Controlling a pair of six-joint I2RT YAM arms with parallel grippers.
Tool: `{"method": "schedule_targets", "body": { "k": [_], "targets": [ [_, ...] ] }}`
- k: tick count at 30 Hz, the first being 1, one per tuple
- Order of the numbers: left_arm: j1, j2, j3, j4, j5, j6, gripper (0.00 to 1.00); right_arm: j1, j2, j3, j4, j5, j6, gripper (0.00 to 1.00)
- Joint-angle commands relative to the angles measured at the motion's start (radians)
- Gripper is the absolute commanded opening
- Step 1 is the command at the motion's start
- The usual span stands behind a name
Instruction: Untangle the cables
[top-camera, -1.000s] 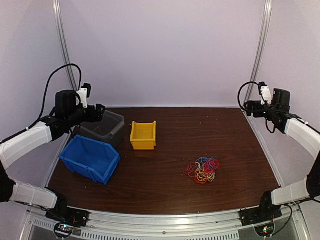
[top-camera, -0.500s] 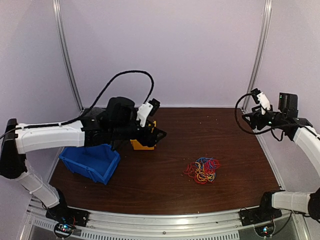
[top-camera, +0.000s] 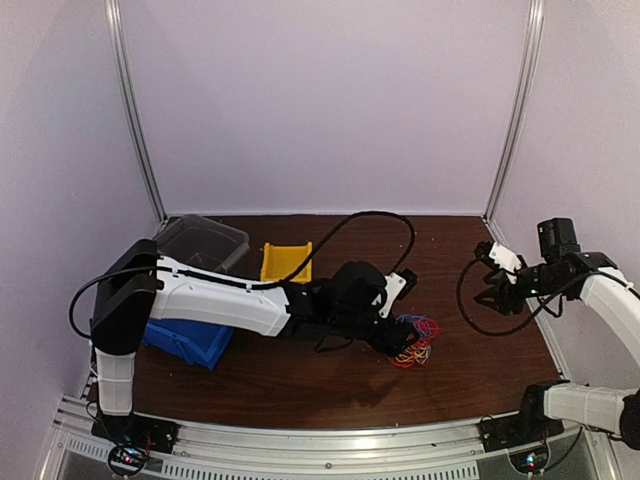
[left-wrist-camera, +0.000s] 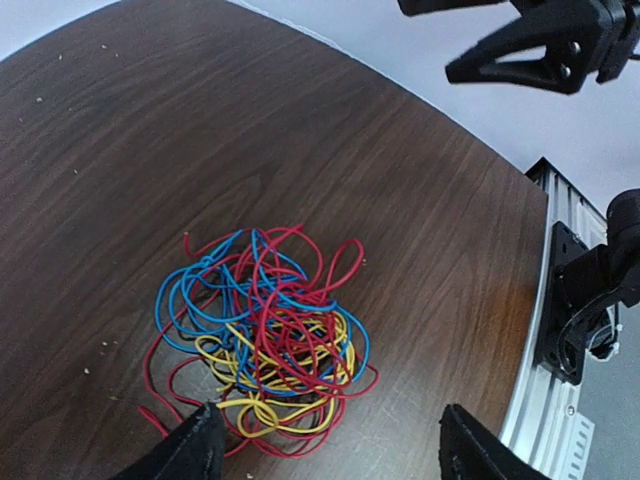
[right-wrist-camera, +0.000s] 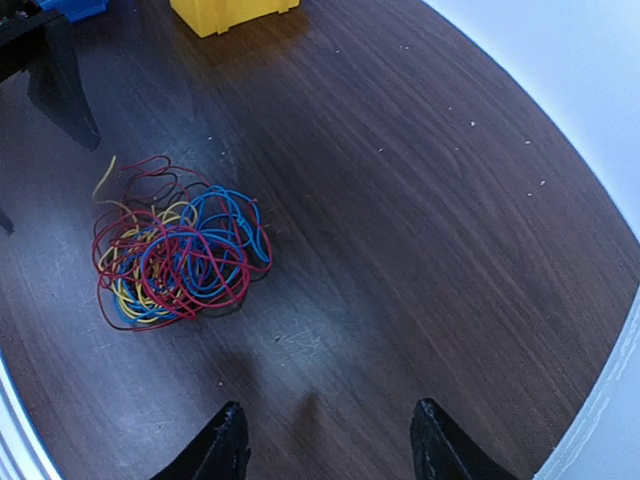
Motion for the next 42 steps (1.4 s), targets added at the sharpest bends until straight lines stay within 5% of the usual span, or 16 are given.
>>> {"method": "schedule_targets", "body": {
  "k": [1, 5, 14, 37, 42],
  "targets": [
    [0.016, 0.008, -0.019, 0.164, 0.067, -0.147, 0.73, 0.031, 0.027, -0.049, -0.048, -0.135, -0.166, 0.53],
    [0.019, 0.039, 0.024, 0.109, 0.093, -0.169, 0.72, 0.108, 0.070, -0.068, -0.055, -0.158, -0.185, 0.40],
    [0.073, 0.022, -0.089, 0.245, 0.204, -0.267, 0.55, 0.259, 0.061, -0.164, 0.094, -0.088, -0.118, 0.39],
    [0.126, 0.091, -0.064, 0.306, 0.294, -0.231, 0.64, 0.350, 0.271, -0.067, 0.172, -0.025, -0.078, 0.24],
    [0.126, 0.097, -0.060, 0.313, 0.324, -0.236, 0.65, 0.352, 0.266, -0.068, 0.195, 0.002, -0.049, 0.07]
  ]
}}
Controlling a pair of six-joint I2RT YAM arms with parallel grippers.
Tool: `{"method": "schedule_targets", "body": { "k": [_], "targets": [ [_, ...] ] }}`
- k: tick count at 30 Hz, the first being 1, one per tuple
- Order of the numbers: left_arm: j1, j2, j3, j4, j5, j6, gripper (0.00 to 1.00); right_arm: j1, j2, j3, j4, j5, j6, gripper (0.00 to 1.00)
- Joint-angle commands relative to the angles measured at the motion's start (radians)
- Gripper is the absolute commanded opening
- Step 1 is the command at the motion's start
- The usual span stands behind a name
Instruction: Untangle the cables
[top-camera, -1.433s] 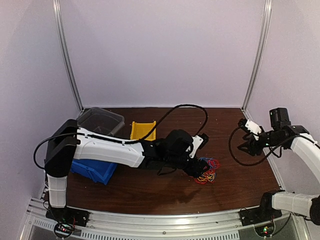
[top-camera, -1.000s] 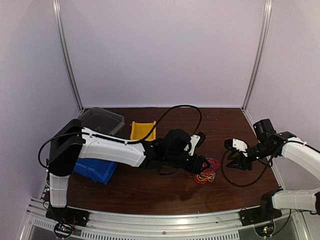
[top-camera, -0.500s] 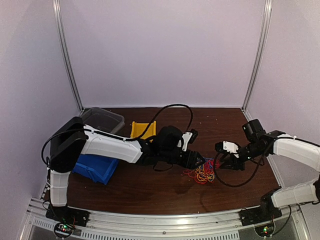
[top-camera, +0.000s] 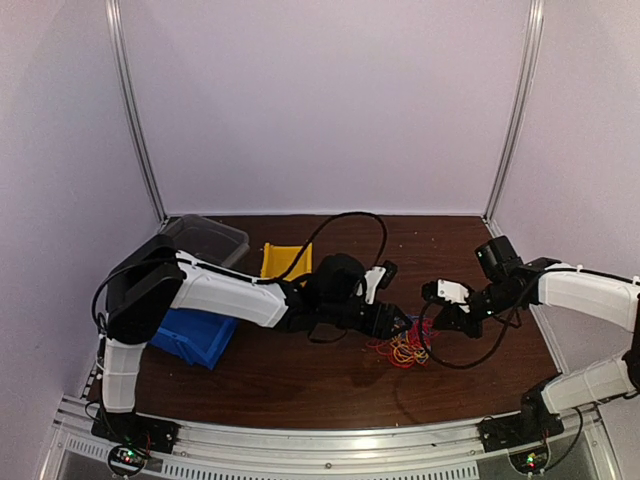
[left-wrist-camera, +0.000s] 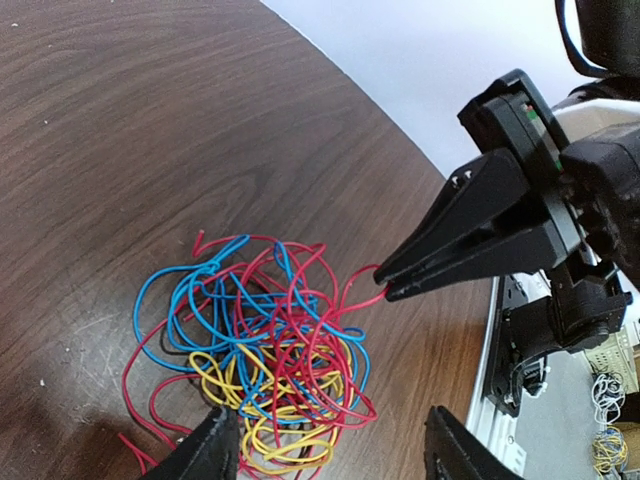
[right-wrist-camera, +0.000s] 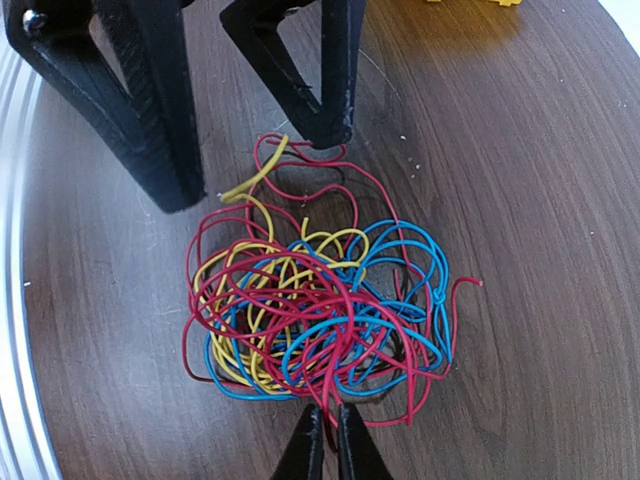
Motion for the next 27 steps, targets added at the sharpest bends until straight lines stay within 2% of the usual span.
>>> {"method": "schedule_targets", "body": {
  "k": [1, 6, 9, 12, 15, 22, 27],
  "targets": [
    [0.005, 0.021, 0.020, 0.073, 0.046, -0.011, 0.65, 0.008, -0.007, 0.027, 0.028, 0.035, 0.033, 0.06],
    [0.006, 0.024, 0.024, 0.083, 0.055, -0.018, 0.65, 0.009, -0.011, 0.019, 0.016, 0.046, 0.037, 0.19],
    [0.007, 0.025, 0.022, 0.091, 0.058, -0.020, 0.65, 0.010, 0.004, 0.014, 0.019, 0.048, 0.040, 0.21],
    [0.006, 0.030, 0.029, 0.096, 0.067, -0.023, 0.65, 0.009, 0.024, 0.015, 0.038, 0.048, 0.061, 0.13],
    [0.007, 0.037, 0.039, 0.095, 0.075, -0.026, 0.65, 0.009, 0.027, 0.045, 0.030, 0.043, 0.082, 0.00],
    [0.006, 0.047, 0.044, 0.110, 0.091, -0.031, 0.67, 0.009, -0.070, 0.222, -0.076, -0.004, 0.157, 0.00],
    [0.005, 0.051, 0.028, 0.189, 0.121, -0.062, 0.69, 0.009, -0.119, 0.375, -0.115, -0.056, 0.257, 0.00]
  ]
}}
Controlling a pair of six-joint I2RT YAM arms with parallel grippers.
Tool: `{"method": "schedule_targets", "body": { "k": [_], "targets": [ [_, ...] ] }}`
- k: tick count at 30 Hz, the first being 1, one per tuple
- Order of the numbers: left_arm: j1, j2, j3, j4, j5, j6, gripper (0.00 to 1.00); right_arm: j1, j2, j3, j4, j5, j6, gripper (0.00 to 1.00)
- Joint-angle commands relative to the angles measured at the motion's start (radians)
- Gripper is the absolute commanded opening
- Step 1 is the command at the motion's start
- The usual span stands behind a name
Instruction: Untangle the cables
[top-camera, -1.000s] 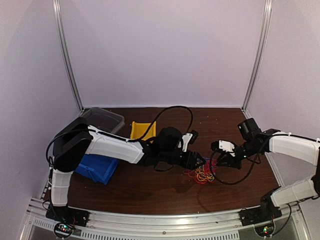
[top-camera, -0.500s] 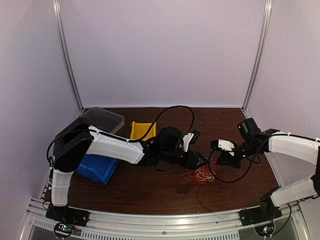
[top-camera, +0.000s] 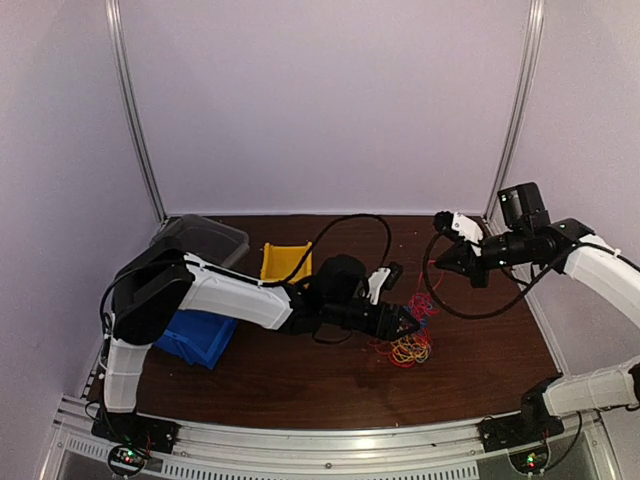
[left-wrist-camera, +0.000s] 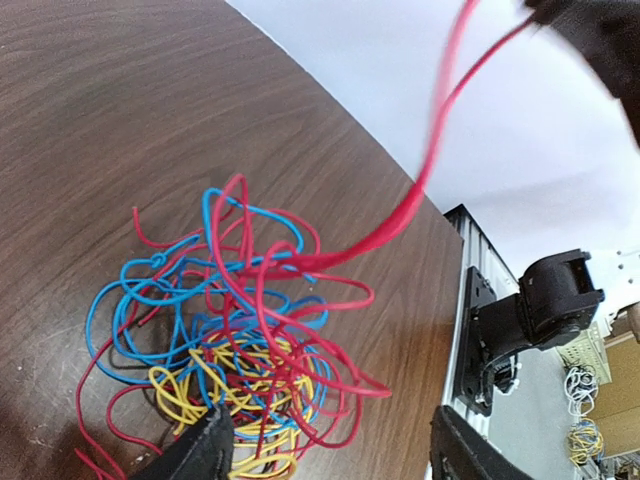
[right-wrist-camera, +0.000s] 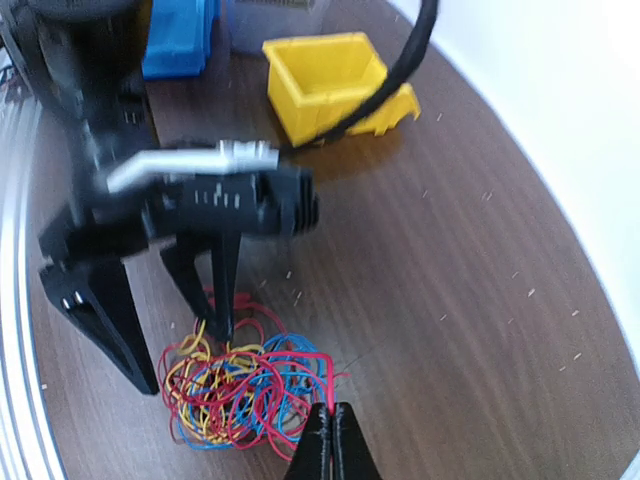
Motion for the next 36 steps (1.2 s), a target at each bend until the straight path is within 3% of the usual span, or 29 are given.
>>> {"method": "schedule_targets", "body": {
  "k": [1, 7, 11, 13, 18, 27, 36],
  "targets": [
    [0.005, 0.014, 0.009, 0.129, 0.041, -0.033, 0.69, 0.005, -0.039, 0.149, -0.074, -0.083, 0.100, 0.00],
    [0.005, 0.014, -0.008, 0.155, 0.044, -0.045, 0.67, 0.006, -0.017, 0.358, -0.176, -0.153, 0.129, 0.00],
    [0.005, 0.017, -0.041, 0.204, 0.036, -0.062, 0.53, -0.002, 0.003, 0.460, -0.227, -0.225, 0.136, 0.00],
    [0.005, 0.022, -0.051, 0.205, 0.031, -0.060, 0.38, -0.009, 0.012, 0.517, -0.236, -0.245, 0.142, 0.00],
    [0.008, 0.039, -0.072, 0.197, 0.009, -0.062, 0.17, -0.038, 0.050, 0.711, -0.232, -0.301, 0.173, 0.00],
    [0.008, 0.061, -0.104, 0.198, -0.008, -0.074, 0.00, -0.060, 0.141, 0.968, -0.189, -0.342, 0.257, 0.00],
    [0.010, 0.085, -0.106, 0.166, -0.019, -0.081, 0.00, -0.144, 0.254, 1.176, -0.025, -0.423, 0.462, 0.00]
  ]
}}
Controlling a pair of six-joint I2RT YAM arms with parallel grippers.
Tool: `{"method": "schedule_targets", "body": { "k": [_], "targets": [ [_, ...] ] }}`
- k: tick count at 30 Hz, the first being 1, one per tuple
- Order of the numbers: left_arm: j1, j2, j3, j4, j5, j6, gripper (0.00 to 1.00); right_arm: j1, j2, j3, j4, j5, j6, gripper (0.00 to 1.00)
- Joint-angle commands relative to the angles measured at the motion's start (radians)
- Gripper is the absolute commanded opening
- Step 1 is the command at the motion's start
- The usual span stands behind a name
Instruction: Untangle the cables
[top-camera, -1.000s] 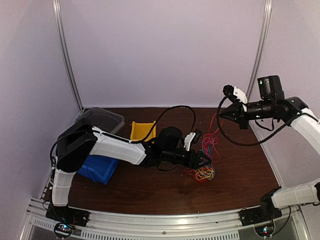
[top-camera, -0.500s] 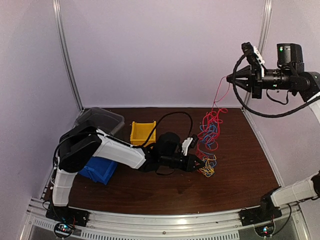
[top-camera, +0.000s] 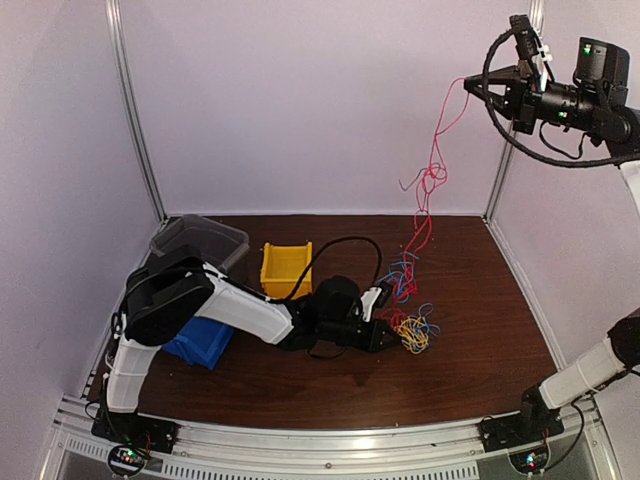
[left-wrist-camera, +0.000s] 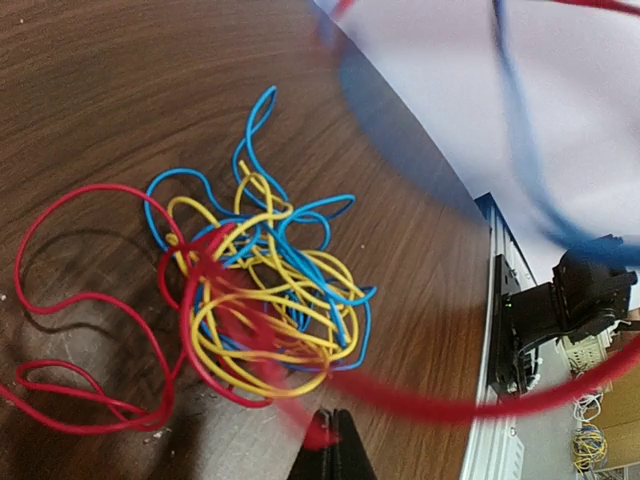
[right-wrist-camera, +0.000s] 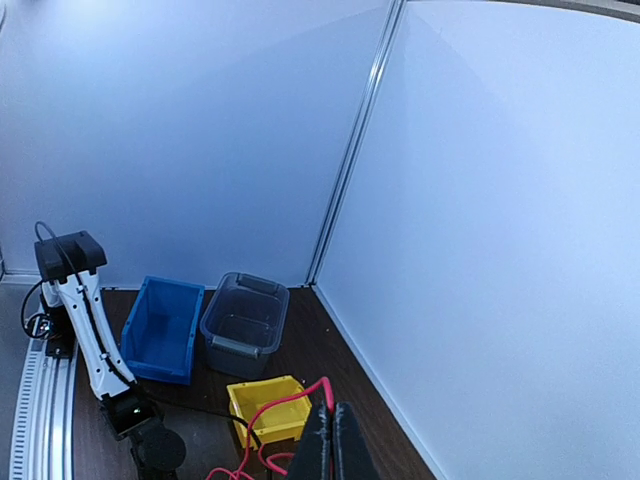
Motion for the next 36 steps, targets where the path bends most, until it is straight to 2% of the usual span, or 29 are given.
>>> {"method": "schedule_targets", "body": {
  "k": [1, 8, 10, 12, 14, 15, 20, 24, 31, 36],
  "targets": [
    [0.009, 0.019, -0.011, 0.013, -0.019, -0.006, 0.00, -0.072, 0.046, 0.113, 0.153, -0.096, 0.162, 0.00],
    [0.008, 0.027, 0.015, -0.042, -0.032, 0.006, 0.00, -0.199, 0.093, 0.175, 0.344, -0.211, 0.345, 0.00],
    [0.008, 0.027, 0.022, -0.056, -0.036, 0.013, 0.00, -0.217, 0.089, 0.154, 0.353, -0.224, 0.341, 0.00],
    [0.006, 0.025, 0.031, -0.073, -0.040, 0.026, 0.01, -0.222, 0.071, 0.103, 0.296, -0.218, 0.266, 0.00],
    [-0.001, 0.018, 0.046, -0.094, -0.048, 0.055, 0.18, -0.221, 0.033, 0.002, 0.223, -0.193, 0.159, 0.00],
    [-0.007, 0.008, 0.055, -0.112, -0.063, 0.071, 0.23, -0.222, -0.001, -0.059, 0.187, -0.176, 0.104, 0.00],
    [-0.039, -0.052, 0.069, -0.164, -0.141, 0.149, 0.39, -0.221, -0.130, -0.372, 0.078, -0.111, -0.089, 0.00],
    [-0.051, -0.122, 0.045, -0.181, -0.196, 0.166, 0.51, -0.221, -0.199, -0.525, 0.031, -0.063, -0.160, 0.00],
    [-0.055, -0.243, -0.009, -0.223, -0.270, 0.257, 0.62, -0.221, -0.270, -0.647, 0.042, -0.094, -0.122, 0.00],
    [-0.055, -0.279, 0.003, -0.243, -0.331, 0.361, 0.64, -0.221, -0.293, -0.681, 0.033, -0.093, -0.113, 0.00]
  ]
}}
